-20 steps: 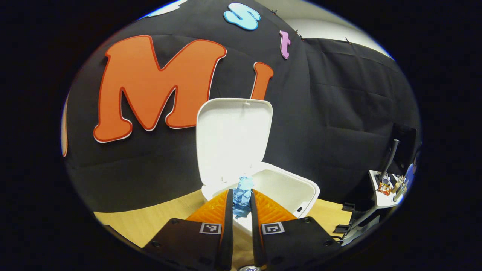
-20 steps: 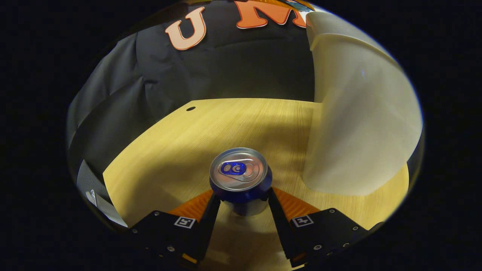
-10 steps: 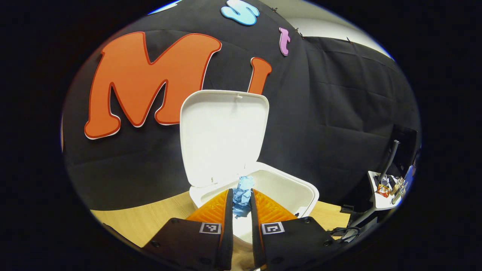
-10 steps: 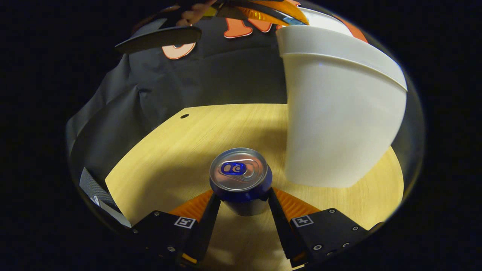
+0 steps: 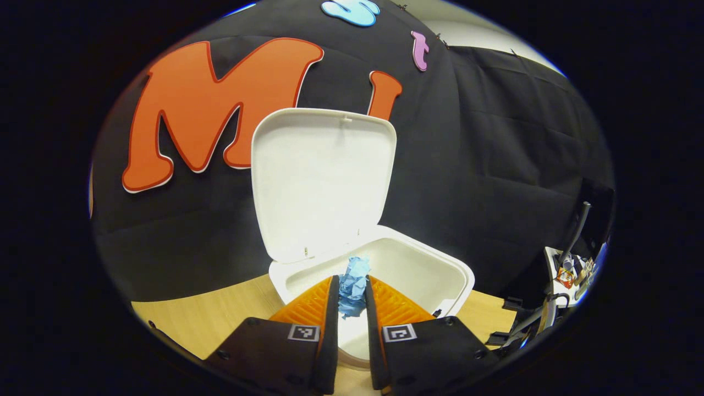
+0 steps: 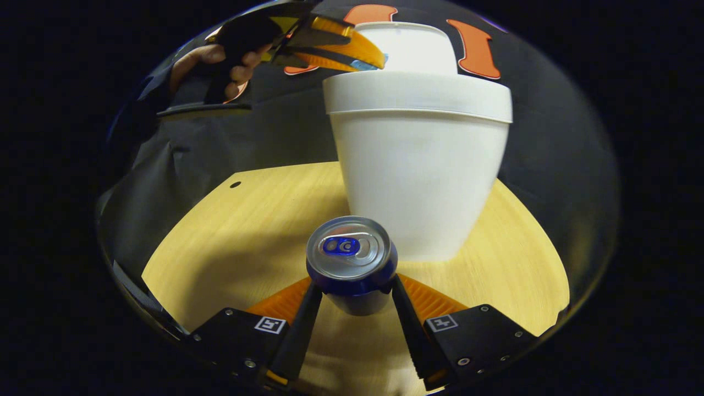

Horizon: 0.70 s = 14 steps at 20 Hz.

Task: Press the lid of the desktop garbage bin to open it, pick up the crumpled paper on the desktop and throw it into the bin, then pick up the pop can on the desktop and drop it into the bin, and finally close the garbage bin lid.

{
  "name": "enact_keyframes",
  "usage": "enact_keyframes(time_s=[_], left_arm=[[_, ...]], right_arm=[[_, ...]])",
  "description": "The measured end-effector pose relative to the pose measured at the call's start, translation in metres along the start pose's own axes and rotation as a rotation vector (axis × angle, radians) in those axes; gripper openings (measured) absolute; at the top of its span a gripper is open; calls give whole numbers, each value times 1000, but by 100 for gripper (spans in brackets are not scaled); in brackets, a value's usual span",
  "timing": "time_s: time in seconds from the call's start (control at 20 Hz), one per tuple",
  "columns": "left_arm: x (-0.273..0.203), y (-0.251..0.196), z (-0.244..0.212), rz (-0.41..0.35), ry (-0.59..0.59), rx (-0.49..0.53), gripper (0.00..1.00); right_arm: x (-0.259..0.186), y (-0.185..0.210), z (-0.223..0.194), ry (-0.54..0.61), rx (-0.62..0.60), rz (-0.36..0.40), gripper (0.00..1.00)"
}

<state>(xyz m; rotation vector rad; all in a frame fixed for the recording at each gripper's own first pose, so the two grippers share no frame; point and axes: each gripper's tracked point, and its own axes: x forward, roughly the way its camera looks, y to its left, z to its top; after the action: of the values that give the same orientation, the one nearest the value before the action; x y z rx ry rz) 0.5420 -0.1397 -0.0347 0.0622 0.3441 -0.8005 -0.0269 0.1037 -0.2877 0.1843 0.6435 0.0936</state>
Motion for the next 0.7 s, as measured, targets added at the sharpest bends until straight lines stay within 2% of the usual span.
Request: enact_keyframes(time_s=[0.05,0.35,0.5,0.65,0.7], left_arm=[[-3,-1,-3,3,4,2,28],[1,-8,-11,4,33,8,31],[2,-9,-12,7,37,13,42],[3,-11,-12,0,40,19,49],[2,-9,-12,4,39,21,57]], right_arm=[[-6,-5,-1,-2,9,-14,77],[-28,-27,-1,-16,39,-82,77],[-37,-41,1,-28,54,-117,77],[-42,-52,7,-39,65,-144,77],[-43,-55,10,-46,67,-151,77]])
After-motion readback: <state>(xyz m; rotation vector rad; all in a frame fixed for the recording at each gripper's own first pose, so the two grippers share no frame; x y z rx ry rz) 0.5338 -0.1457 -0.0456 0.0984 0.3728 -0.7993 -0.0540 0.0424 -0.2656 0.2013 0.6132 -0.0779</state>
